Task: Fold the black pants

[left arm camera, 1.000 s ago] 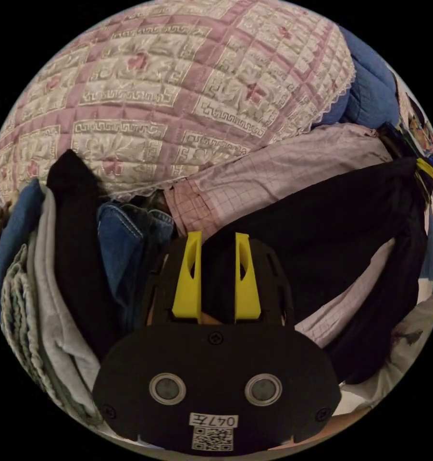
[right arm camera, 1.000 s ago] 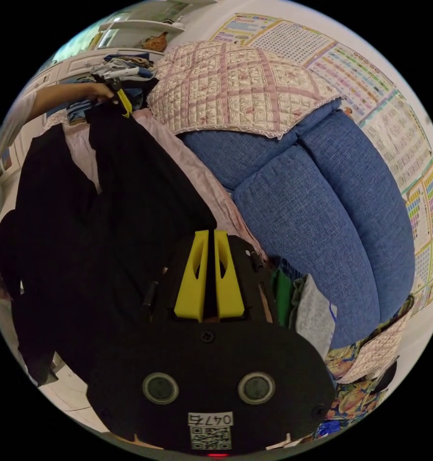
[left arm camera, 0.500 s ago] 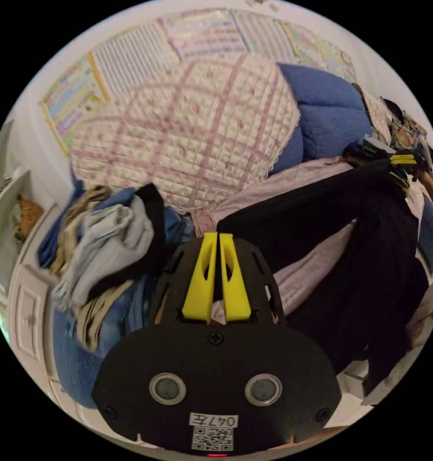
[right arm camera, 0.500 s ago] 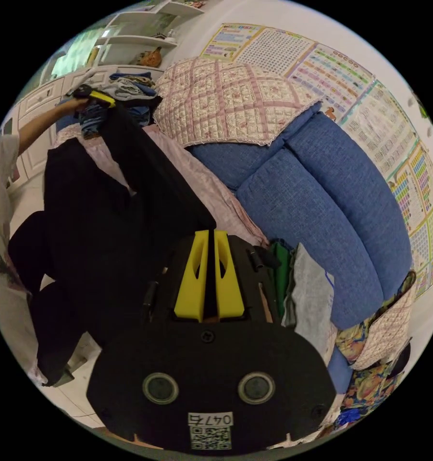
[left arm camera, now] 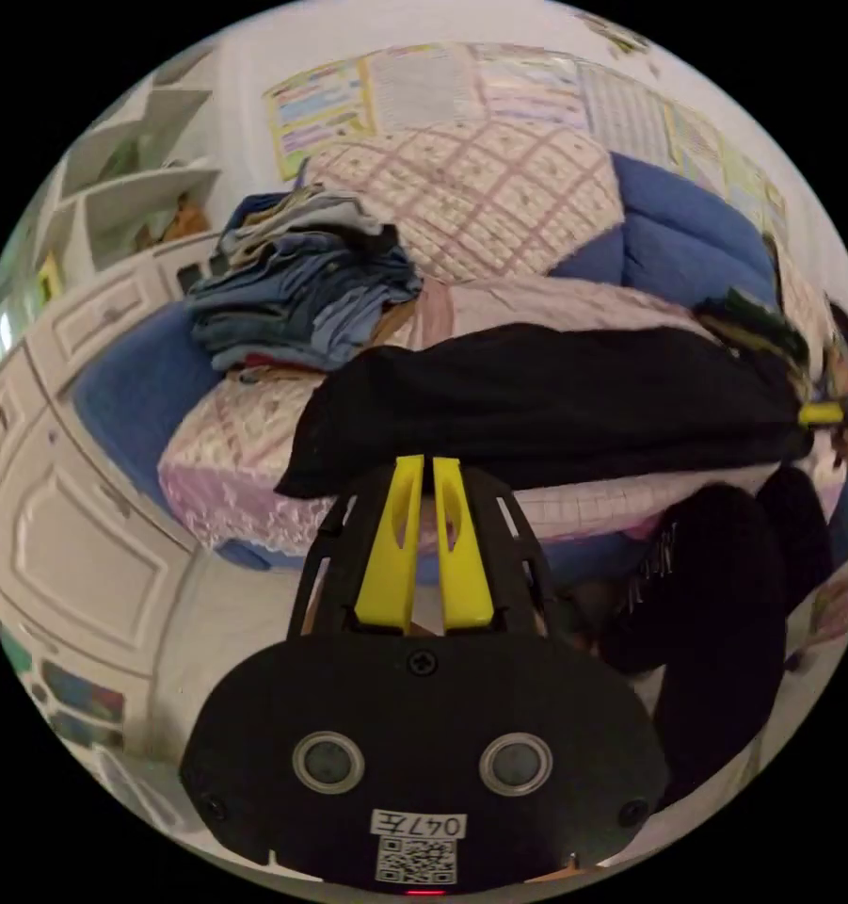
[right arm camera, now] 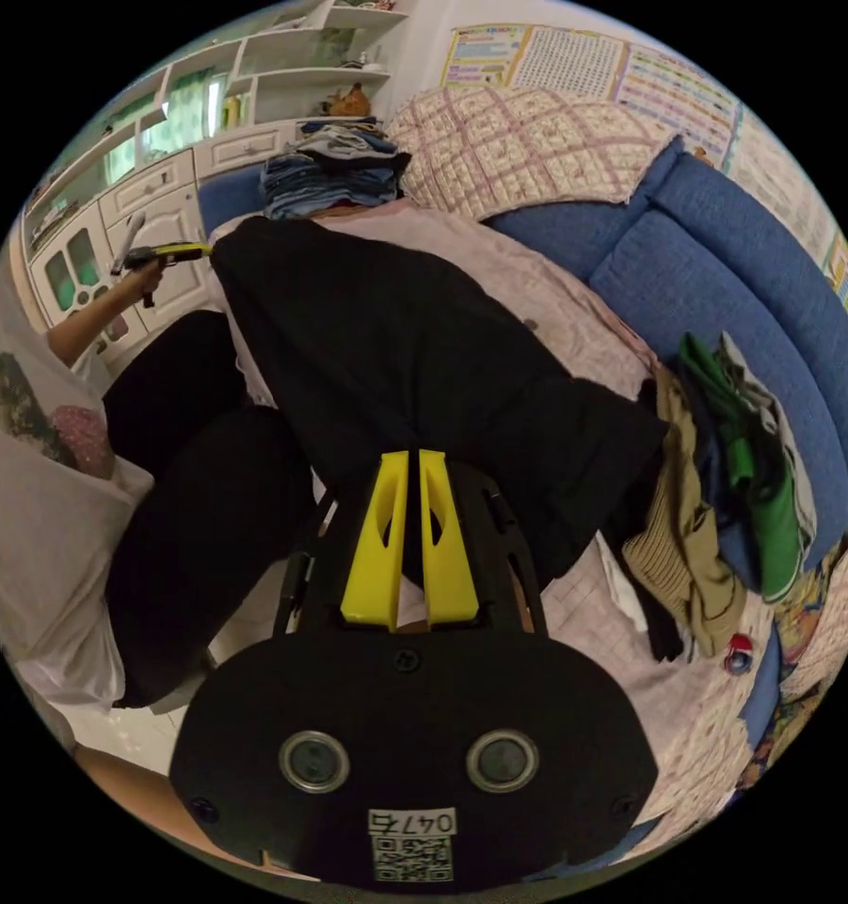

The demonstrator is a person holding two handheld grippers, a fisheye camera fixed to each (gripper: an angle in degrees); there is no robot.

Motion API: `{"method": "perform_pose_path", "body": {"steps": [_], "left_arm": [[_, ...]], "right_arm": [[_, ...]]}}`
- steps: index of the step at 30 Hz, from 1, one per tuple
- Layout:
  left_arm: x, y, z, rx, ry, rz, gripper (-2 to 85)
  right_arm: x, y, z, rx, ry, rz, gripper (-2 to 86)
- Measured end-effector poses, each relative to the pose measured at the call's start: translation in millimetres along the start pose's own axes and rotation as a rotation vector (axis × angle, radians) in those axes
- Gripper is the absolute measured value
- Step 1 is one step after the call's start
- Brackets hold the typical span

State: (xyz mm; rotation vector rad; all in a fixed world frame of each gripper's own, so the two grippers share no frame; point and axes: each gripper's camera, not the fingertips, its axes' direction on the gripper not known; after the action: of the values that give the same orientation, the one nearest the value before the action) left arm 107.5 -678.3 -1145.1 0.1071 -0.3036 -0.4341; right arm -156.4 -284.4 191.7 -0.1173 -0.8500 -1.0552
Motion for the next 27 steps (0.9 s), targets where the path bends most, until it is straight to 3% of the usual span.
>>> {"method": "perform_pose_path", "body": {"steps": [7,11,23,27], "left_arm": [[-108,3,-69,-0.002,0.106,-0.445,0.1],[-163,-16,-85,0.026,0.302,-0.696,0.6],[-216,-71,-146,-0.046,0.288,-0.887,7.5],[-220,-86,-176,-0.021,0.31,-0.894,3.2]], "right_arm": [[-28,10,8,-0.029,0.011,-0.005,0.1],[-52,8,19,-0.092,0.05,-0.028,0.2],[-96,19,33,-0.129,0.034,0.013,0.4],[-113,22,37,-0.145,0.035,-0.003,0.3]]}}
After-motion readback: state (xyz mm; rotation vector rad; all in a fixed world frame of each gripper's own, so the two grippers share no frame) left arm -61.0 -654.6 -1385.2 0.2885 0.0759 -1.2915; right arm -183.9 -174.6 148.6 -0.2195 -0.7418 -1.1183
